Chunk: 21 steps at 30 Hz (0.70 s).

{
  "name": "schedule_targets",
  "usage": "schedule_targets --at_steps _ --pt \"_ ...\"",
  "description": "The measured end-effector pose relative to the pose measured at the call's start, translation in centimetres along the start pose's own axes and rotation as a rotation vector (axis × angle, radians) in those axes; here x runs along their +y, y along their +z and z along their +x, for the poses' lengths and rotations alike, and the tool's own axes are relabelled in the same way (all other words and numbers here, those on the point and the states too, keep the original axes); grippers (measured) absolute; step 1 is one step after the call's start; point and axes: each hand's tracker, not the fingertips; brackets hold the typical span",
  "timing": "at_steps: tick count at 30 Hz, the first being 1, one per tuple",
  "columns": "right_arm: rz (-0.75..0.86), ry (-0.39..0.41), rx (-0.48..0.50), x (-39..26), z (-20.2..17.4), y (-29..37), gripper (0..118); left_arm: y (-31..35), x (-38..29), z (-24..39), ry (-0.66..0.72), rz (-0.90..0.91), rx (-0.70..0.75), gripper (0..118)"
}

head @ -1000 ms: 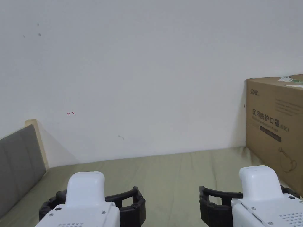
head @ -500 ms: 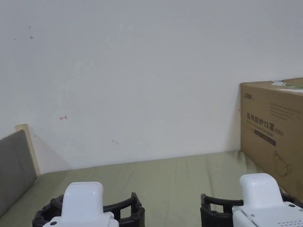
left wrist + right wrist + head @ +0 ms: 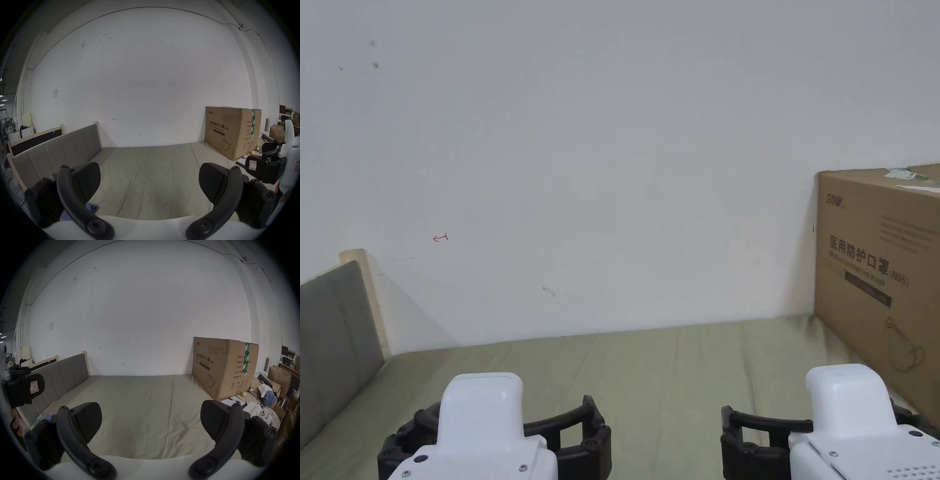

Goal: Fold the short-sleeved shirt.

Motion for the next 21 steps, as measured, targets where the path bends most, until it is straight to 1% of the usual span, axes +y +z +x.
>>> schedule_targets --at_steps 3,6,12,15,19,21 --pt "0.0 -0.014 0.012 0.04 0.02 0.08 118 0.25 -0.06 -0.07 -0.004 -0.004 -0.012 118" --pt "0.003 -0.011 0.01 0.09 -0.03 0.15 118 0.45 -0.15 -0.06 0.006 -0.017 -0.018 118" --pt "0.0 -0.011 0.014 0.21 0.03 0.27 118 0.3 0.19 -0.43 0.055 -0.052 -0.036 118" --pt "0.0 -0.014 0.01 0.33 0.16 0.32 118 0.57 0.62 -0.29 0.077 -0.076 -0.01 118" --pt "0.0 -0.023 0.015 0.51 0.15 0.32 118 0.81 0.53 -0.31 0.06 -0.072 0.006 118" --pt "0.0 -0.023 0.021 0.5 0.06 0.25 118 0.84 0.64 -0.73 0.102 -0.087 -0.022 118"
